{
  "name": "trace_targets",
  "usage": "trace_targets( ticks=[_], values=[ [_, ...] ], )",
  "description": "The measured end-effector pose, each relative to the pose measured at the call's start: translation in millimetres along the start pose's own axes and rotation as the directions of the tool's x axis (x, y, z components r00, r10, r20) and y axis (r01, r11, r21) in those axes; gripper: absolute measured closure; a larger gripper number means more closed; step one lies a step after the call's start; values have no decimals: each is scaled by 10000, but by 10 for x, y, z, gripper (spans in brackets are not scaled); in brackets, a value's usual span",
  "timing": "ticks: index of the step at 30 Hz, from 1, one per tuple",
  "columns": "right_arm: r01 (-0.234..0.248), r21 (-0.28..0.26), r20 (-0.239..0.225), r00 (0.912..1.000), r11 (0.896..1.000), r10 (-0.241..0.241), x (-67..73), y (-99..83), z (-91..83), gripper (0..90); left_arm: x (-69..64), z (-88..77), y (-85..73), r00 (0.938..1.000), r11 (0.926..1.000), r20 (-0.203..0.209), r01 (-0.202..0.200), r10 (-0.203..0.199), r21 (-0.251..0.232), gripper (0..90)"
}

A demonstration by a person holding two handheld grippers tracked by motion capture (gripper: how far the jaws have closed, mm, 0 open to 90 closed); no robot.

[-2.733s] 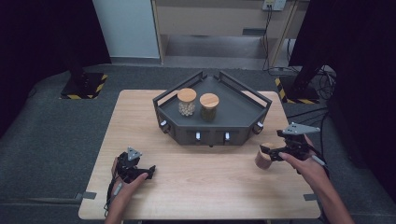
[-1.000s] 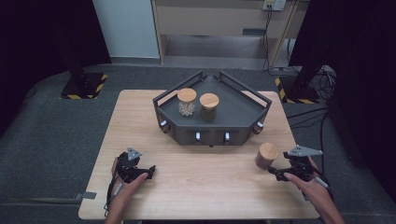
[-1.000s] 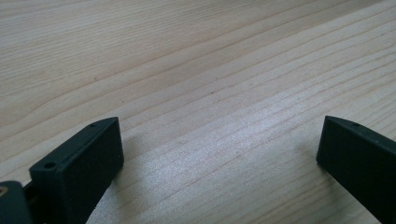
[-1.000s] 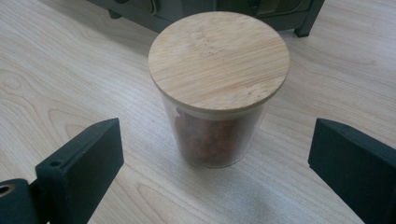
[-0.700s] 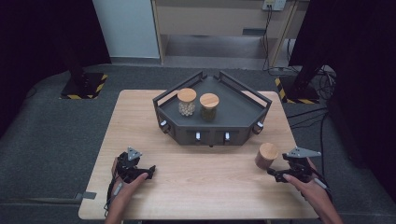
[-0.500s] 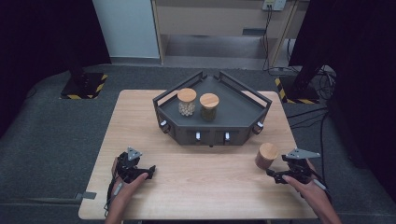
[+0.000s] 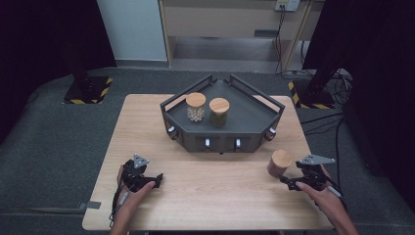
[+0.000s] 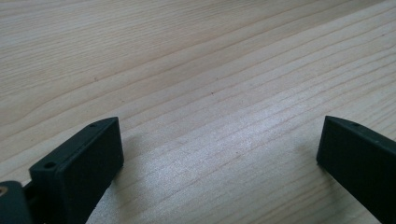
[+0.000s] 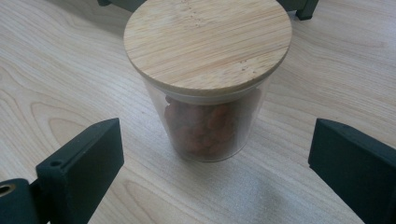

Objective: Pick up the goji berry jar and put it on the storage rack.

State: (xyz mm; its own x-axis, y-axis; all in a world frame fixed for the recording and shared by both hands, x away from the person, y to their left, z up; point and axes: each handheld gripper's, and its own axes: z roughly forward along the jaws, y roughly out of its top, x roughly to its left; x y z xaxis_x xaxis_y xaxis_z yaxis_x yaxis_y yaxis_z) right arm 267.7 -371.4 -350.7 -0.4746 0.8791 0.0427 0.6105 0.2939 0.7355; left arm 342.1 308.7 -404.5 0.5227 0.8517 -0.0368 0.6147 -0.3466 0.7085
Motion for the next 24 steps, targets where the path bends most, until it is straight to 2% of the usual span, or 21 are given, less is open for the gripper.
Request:
trace_targets(
  ticks=[24],
  values=[
    [85, 99, -152, 9998, 9999, -83, -9, 134, 159, 37, -3, 0, 1, 10000, 10000, -11, 10, -10, 3, 0]
  ],
)
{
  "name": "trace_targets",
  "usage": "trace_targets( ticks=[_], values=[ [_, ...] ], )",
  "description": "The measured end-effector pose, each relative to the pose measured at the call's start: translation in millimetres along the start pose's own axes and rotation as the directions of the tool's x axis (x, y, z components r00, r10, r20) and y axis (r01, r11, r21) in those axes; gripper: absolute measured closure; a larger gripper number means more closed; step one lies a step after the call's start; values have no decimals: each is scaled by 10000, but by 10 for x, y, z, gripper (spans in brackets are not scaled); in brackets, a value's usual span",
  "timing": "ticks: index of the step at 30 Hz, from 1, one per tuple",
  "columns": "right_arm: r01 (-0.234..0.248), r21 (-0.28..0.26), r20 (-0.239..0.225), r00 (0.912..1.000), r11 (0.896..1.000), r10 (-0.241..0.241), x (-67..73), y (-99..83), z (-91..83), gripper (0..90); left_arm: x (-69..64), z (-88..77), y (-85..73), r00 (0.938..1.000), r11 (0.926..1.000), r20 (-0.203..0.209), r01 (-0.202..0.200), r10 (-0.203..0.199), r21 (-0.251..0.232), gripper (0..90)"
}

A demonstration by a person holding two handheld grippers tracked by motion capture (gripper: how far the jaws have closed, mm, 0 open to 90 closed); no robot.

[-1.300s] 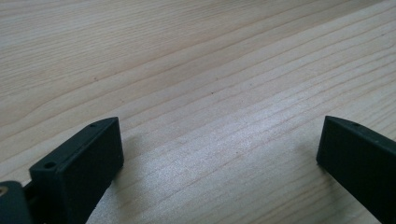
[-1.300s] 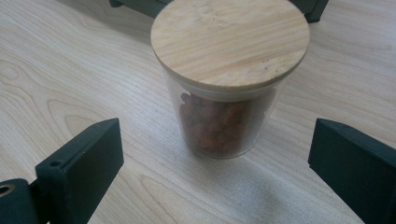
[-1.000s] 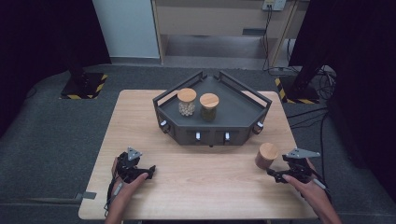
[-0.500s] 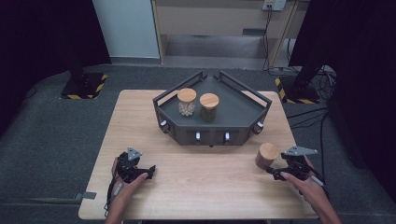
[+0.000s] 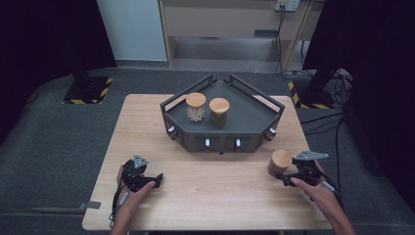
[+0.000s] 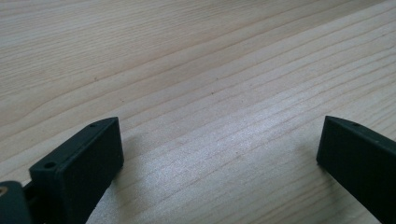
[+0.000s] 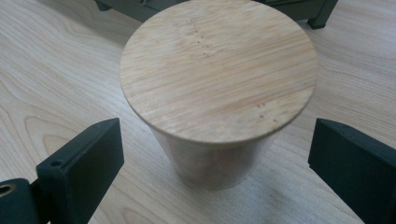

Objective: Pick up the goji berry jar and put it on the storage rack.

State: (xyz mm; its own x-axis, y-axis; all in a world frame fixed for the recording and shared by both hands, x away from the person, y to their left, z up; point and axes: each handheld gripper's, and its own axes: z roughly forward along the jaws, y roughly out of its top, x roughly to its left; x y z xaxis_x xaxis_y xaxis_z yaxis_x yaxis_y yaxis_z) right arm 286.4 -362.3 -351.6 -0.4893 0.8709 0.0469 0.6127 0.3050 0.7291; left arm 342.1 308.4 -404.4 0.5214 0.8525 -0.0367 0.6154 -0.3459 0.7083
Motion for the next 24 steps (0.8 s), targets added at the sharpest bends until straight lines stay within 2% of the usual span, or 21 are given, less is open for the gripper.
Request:
trace_targets(
  ticks=[24],
  values=[
    [-100, 133, -62, 9999, 9999, 101, -18, 60, 121, 65, -1, 0, 0, 10000, 10000, -5, 0, 0, 1, 0]
  ],
)
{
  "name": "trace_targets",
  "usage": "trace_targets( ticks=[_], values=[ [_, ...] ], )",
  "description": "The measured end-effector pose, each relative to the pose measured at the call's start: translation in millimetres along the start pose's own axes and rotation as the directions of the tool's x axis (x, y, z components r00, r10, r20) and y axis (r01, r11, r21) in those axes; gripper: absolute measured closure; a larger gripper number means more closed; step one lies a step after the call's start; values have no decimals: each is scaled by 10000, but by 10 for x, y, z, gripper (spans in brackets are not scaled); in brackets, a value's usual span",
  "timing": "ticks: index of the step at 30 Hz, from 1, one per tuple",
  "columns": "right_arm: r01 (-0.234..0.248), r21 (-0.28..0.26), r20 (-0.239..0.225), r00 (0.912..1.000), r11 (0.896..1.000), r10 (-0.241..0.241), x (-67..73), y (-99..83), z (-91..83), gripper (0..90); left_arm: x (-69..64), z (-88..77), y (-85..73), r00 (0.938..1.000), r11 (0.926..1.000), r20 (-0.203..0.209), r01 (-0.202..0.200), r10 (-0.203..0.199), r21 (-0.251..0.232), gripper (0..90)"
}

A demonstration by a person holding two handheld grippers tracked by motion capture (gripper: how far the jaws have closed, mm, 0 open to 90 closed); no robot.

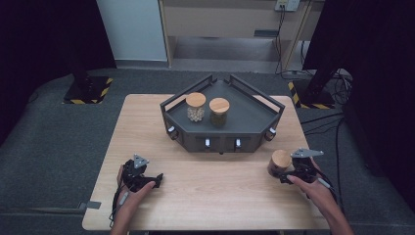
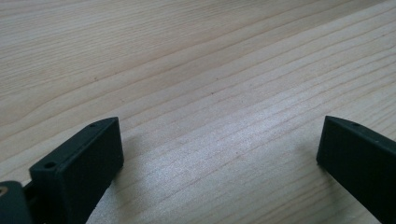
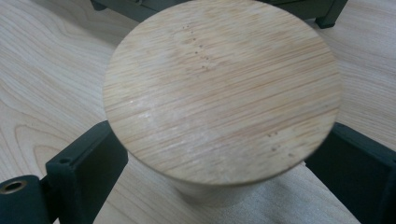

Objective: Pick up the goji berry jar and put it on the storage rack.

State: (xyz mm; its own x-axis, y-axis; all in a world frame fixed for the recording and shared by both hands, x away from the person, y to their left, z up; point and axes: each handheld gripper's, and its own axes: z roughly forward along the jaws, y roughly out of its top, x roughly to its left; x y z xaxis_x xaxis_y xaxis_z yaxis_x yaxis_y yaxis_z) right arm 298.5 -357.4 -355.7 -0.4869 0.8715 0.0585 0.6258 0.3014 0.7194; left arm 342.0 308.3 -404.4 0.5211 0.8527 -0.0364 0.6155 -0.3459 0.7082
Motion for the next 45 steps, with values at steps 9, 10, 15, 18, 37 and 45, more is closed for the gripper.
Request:
trace_targets(
  ticks=[9, 10, 15, 18, 37, 45],
  values=[
    [-45, -87, 1, 10000, 10000, 45, 1, 7, 13, 112, -1, 0, 0, 10000, 10000, -4, 0, 0, 2, 0],
    [-14, -90, 3, 10000, 10000, 14, 1, 8, 14, 116, -1, 0, 0, 10000, 10000, -5, 2, -2, 1, 0],
    [7, -77, 19, 10000, 10000, -7, 5, 6, 23, 139, -1, 0, 0, 10000, 10000, -5, 3, -3, 0, 0],
    [28, -89, 30, 10000, 10000, -27, 12, 8, 26, 156, -1, 0, 0, 10000, 10000, -4, 3, -3, 1, 0],
    [277, -164, 334, 9991, 9995, -271, 90, 47, 29, 260, -1, 0, 0, 10000, 10000, -2, 4, -4, 2, 0],
    [332, -215, 325, 9989, 9992, -325, 133, 63, 4, 260, -1, 0, 0, 10000, 10000, -3, 5, -5, 0, 0]
  ],
)
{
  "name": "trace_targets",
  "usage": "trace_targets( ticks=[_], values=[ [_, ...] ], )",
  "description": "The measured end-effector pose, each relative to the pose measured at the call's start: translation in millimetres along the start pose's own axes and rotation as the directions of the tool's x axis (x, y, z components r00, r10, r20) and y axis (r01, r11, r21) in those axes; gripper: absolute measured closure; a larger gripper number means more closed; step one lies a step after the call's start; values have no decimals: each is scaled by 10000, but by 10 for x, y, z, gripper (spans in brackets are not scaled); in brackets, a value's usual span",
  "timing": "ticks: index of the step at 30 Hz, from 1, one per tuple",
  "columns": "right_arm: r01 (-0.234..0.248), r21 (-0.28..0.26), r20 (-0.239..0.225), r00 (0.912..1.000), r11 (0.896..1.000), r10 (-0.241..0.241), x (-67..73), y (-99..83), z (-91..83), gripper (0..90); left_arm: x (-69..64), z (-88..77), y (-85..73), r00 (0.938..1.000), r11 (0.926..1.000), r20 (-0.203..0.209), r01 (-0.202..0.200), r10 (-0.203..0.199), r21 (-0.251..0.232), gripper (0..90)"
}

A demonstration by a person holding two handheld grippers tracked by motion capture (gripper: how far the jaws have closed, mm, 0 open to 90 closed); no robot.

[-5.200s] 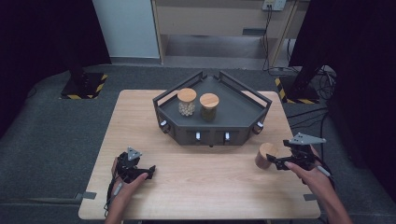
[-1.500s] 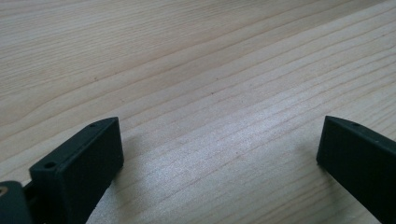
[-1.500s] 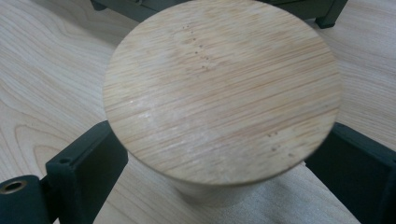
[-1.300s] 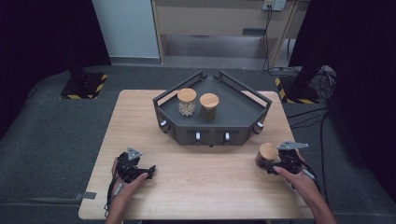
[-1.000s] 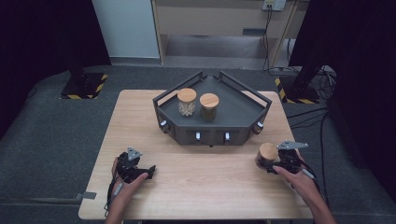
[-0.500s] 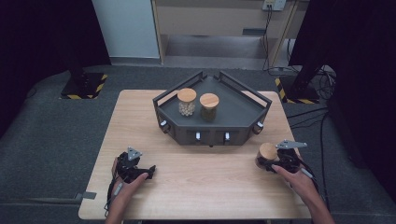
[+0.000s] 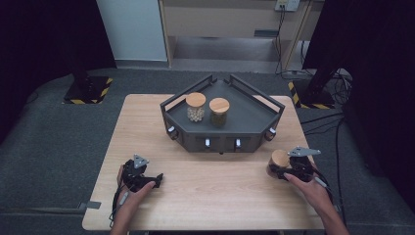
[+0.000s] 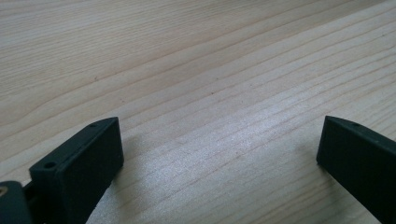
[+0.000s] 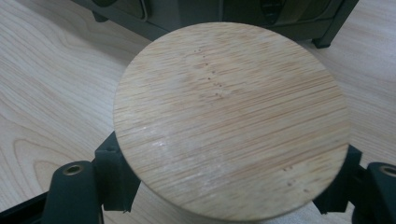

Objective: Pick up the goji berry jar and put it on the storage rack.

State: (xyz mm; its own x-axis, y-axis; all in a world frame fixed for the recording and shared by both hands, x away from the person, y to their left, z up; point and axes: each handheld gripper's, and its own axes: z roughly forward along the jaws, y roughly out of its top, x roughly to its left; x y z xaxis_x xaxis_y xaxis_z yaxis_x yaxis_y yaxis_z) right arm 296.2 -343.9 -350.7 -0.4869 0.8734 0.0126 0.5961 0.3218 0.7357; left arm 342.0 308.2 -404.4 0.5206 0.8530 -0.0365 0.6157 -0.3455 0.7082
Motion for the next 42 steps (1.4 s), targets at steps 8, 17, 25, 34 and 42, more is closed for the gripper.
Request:
trace_targets(
  ticks=[8, 17, 25, 34, 42],
  values=[
    [242, -102, 130, 9996, 9997, -240, 50, 102, -120, 261, 0, 0, 0, 10000, 10000, -1, -5, 5, 2, 0],
    [398, -172, 12, 9992, 9991, -398, 79, 190, -208, 260, 0, 0, 0, 10000, 10000, -2, -1, 1, 0, 0],
    [547, -224, -9, 9985, 9983, -547, 98, 251, -273, 260, 0, 0, 0, 10000, 10000, -3, 0, 0, 0, 0],
    [589, -201, -11, 9983, 9981, -589, 109, 352, -373, 261, 0, 0, 0, 10000, 10000, -3, -4, 4, 2, 0],
    [709, -79, -46, 9975, 9975, -709, 123, 417, -395, 260, -3, 0, 1, 10000, 10000, -15, 2, -2, 2, 0]
  ],
)
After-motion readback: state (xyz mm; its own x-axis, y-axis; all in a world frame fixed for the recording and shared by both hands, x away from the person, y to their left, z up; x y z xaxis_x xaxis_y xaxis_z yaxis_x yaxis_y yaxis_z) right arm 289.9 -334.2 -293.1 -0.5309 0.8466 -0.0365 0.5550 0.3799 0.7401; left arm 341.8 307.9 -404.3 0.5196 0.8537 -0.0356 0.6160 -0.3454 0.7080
